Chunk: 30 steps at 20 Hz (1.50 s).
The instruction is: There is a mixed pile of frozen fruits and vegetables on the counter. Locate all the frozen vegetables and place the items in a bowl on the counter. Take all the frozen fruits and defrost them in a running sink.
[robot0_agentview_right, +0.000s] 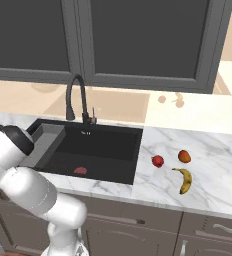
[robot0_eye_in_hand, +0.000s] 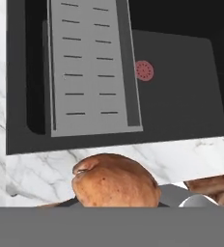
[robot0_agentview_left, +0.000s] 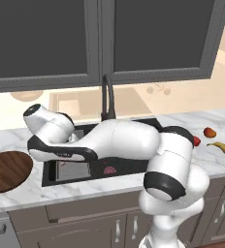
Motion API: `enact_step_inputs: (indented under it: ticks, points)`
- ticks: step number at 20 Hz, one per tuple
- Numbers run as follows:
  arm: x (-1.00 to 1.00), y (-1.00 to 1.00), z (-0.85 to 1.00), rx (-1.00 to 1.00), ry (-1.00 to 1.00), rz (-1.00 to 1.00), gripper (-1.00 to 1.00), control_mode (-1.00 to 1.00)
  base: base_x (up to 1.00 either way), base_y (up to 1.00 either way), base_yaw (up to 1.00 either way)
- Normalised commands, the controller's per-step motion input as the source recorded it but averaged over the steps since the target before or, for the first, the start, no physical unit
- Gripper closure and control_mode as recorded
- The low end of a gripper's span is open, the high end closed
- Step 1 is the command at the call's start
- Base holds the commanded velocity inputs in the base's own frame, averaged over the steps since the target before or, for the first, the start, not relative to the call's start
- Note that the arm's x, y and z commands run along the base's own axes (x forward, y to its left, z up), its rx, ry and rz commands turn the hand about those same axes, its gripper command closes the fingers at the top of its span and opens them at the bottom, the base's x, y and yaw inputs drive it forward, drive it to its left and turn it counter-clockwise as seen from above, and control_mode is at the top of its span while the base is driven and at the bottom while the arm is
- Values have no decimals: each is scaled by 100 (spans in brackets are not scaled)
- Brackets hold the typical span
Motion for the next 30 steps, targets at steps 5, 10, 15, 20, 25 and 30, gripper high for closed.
enact_step_inputs:
  ticks: [5,10,15,20,25,30]
  points:
    - [2,54,3,-4,-1,-1,100,-100,0,0,0]
    - [8,61,-18,3,0,-1,100,-100,0,0,0]
    - [19,41,-9,12,0,-7,100,-100,0,0,0]
    - [16,31,25,2,10,-8,100,-100,0,0,0]
    - [13,48,0,0,1,-3,100,-100,0,0,0]
    - [6,54,-14,0,-1,-1,100,-100,0,0,0]
